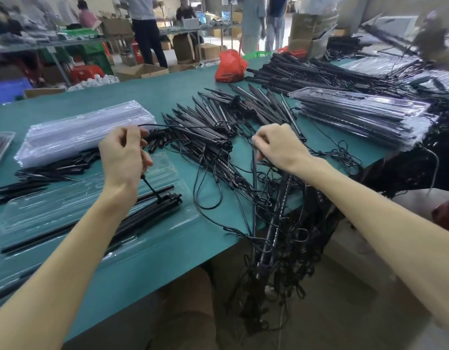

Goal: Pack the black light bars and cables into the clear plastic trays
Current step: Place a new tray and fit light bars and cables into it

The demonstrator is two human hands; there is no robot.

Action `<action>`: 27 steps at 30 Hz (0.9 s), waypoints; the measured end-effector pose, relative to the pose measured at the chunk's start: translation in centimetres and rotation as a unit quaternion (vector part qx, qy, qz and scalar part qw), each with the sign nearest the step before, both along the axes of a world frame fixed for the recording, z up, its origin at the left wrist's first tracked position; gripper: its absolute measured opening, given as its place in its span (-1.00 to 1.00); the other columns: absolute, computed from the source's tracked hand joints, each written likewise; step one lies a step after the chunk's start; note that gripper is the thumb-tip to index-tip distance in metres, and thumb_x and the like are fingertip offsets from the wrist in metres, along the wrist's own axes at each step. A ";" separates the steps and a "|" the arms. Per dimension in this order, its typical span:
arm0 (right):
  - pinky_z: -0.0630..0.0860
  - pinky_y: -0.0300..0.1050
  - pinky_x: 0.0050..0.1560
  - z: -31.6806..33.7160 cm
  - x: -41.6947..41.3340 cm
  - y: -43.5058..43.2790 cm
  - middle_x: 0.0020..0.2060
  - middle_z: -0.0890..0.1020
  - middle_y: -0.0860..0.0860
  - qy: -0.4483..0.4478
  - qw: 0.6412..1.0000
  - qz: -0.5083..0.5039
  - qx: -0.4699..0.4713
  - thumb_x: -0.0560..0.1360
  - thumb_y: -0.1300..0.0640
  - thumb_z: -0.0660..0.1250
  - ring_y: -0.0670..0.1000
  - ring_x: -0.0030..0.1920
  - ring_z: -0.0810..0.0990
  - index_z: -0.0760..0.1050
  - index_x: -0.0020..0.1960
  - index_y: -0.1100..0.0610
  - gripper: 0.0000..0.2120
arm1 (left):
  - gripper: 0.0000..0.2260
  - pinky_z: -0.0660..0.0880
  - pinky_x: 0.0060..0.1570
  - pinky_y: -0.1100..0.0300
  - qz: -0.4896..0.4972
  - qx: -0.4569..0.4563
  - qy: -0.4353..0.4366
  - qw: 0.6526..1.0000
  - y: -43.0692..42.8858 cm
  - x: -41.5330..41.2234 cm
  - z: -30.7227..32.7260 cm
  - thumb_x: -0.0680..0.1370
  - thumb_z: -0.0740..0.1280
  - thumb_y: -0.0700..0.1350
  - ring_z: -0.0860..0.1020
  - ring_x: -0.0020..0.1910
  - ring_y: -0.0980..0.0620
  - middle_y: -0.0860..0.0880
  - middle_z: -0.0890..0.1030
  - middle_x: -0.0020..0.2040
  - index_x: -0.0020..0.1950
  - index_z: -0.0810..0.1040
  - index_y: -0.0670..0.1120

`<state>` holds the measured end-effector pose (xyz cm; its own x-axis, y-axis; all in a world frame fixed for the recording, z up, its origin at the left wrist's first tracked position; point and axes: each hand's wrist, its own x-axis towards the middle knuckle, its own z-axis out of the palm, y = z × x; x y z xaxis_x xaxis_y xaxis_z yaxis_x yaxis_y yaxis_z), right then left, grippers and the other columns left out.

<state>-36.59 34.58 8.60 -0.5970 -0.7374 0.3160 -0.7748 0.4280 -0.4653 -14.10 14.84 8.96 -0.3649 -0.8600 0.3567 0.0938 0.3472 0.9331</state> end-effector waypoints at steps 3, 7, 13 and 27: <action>0.62 -0.18 -0.23 1.3 0.2 0.2 -0.36 0.69 -0.02 -0.025 0.995 0.007 -0.096 0.63 0.13 0.29 -0.20 -0.37 0.66 0.63 -0.09 0.15 -0.80 | -0.78 0.31 -0.59 0.29 -0.007 0.003 -0.016 1.000 0.2 -0.2 -0.5 0.69 0.20 -0.05 0.49 -0.53 0.11 0.07 0.56 -0.36 -0.06 0.57 -0.05; 0.59 -0.17 -0.17 3.0 1.7 0.3 -0.36 0.69 -0.04 -0.015 0.989 0.030 -0.141 0.62 0.09 0.32 -0.19 -0.37 0.66 0.65 -0.08 0.14 -0.80 | -0.77 0.33 -0.57 0.29 -0.023 0.003 -0.034 0.999 0.8 -1.0 -0.6 0.69 0.22 -0.07 0.50 -0.52 0.12 0.00 0.57 -0.22 -0.09 0.59 -0.04; 0.55 -0.32 -0.23 8.0 4.5 -0.3 -0.17 0.68 0.13 0.049 0.977 0.095 -0.183 0.64 0.21 0.30 -0.12 -0.32 0.63 0.60 0.08 0.32 -0.82 | -0.77 0.32 -0.58 0.28 -0.069 -0.016 -0.067 0.995 1.8 -1.8 -0.8 0.68 0.23 -0.07 0.51 -0.51 0.09 0.08 0.59 -0.29 -0.07 0.62 -0.09; 0.66 -0.01 -0.21 10.7 6.6 -3.2 -0.16 0.73 0.17 -0.134 0.949 0.196 -0.206 0.65 0.21 0.29 0.00 -0.22 0.74 0.57 0.05 0.40 -0.77 | -0.81 0.43 -0.54 0.27 -0.157 -0.028 -0.087 0.983 2.7 -1.2 -1.0 0.68 0.26 -0.10 0.65 -0.40 -0.05 -0.01 0.69 -0.19 0.01 0.63 -0.13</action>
